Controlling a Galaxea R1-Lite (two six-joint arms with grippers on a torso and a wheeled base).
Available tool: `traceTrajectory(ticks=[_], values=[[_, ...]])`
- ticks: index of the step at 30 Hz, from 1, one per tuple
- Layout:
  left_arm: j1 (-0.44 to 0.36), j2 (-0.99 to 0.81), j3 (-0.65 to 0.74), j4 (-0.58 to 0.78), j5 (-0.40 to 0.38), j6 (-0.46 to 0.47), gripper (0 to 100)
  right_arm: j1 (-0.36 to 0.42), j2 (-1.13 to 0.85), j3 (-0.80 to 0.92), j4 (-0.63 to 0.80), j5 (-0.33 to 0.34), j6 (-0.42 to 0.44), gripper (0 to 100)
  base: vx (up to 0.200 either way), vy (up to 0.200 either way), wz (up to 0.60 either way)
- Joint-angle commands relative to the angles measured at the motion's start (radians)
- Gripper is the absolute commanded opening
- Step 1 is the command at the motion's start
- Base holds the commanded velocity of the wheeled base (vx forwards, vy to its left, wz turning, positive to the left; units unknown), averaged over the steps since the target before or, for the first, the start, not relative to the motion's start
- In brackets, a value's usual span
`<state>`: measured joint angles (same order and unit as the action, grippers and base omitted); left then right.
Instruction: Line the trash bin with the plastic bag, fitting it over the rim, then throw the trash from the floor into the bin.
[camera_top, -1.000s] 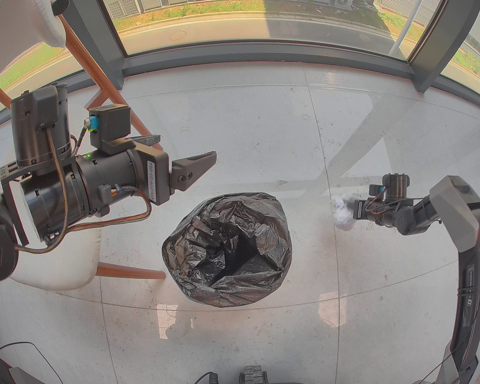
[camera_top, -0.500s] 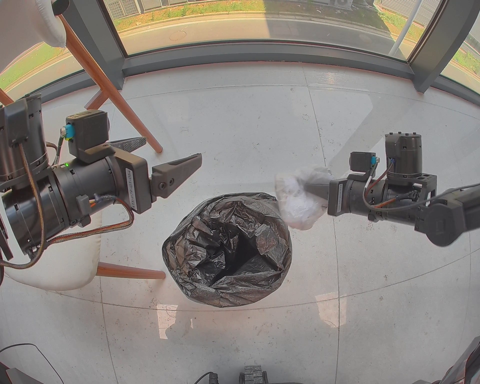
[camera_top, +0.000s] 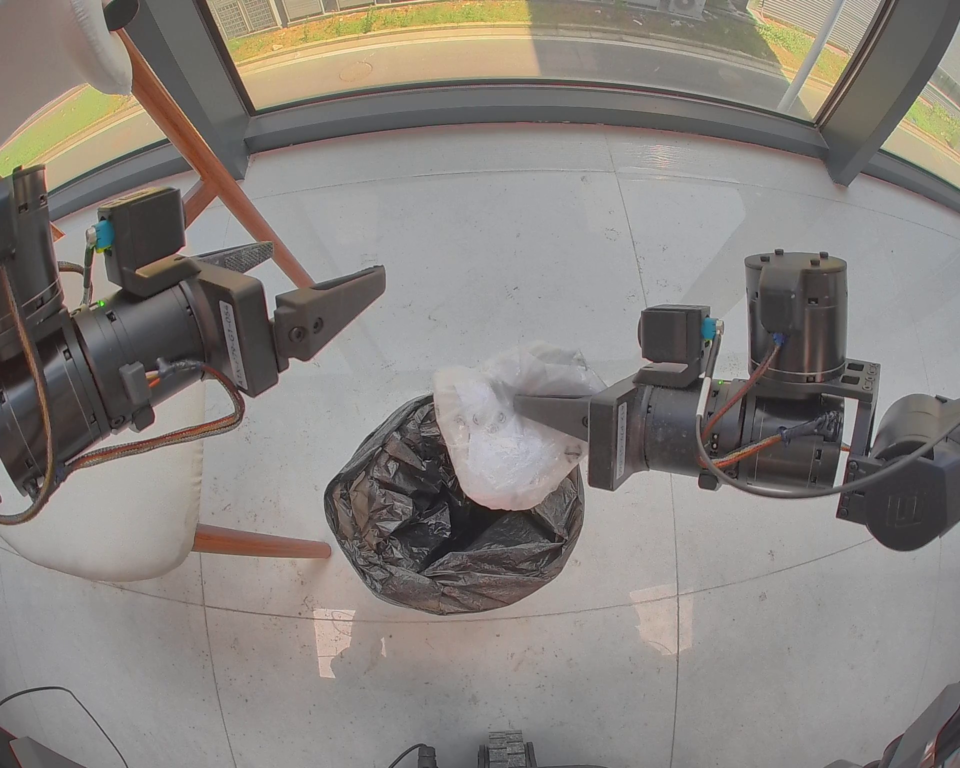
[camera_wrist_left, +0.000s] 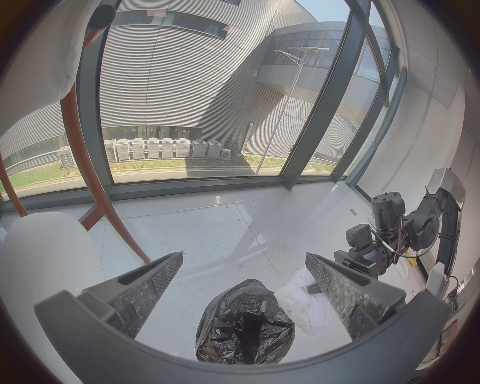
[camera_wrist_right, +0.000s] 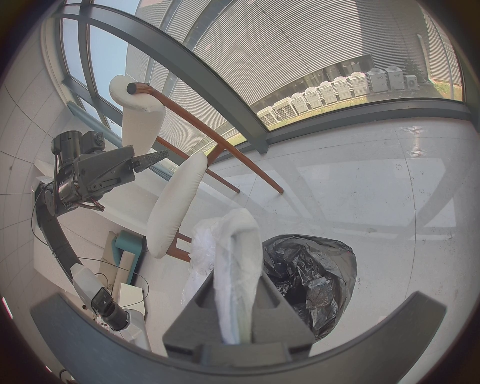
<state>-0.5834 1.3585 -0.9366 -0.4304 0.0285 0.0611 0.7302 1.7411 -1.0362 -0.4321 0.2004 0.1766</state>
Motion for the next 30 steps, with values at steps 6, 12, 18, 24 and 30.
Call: traceTrajectory(ticks=[6, 12, 18, 24, 30], values=[[-0.001, -0.025, -0.004, -0.001, 0.002, 0.0, 100, 0.009, 0.009, -0.042, 0.004, -0.003, 0.001, 0, 0.0, 0.0, 0.0], [-0.003, -0.045, -0.007, -0.001, 0.002, -0.003, 100, 0.025, 0.021, -0.058, -0.014, -0.021, 0.003, 100, 0.0, 0.0, 0.0], [-0.001, -0.102, -0.008, 0.001, 0.005, -0.041, 100, 0.029, -0.009, -0.054, -0.059, -0.072, 0.061, 100, 0.0, 0.0, 0.0], [0.042, -0.177, -0.014, 0.004, 0.036, -0.055, 100, -0.06, -0.135, 0.001, -0.045, -0.145, 0.075, 100, 0.0, 0.0, 0.0], [0.289, -0.352, 0.084, 0.016, 0.096, -0.09, 100, -0.407, -0.403, 0.226, -0.043, -0.222, 0.09, 100, 0.0, 0.0, 0.0]])
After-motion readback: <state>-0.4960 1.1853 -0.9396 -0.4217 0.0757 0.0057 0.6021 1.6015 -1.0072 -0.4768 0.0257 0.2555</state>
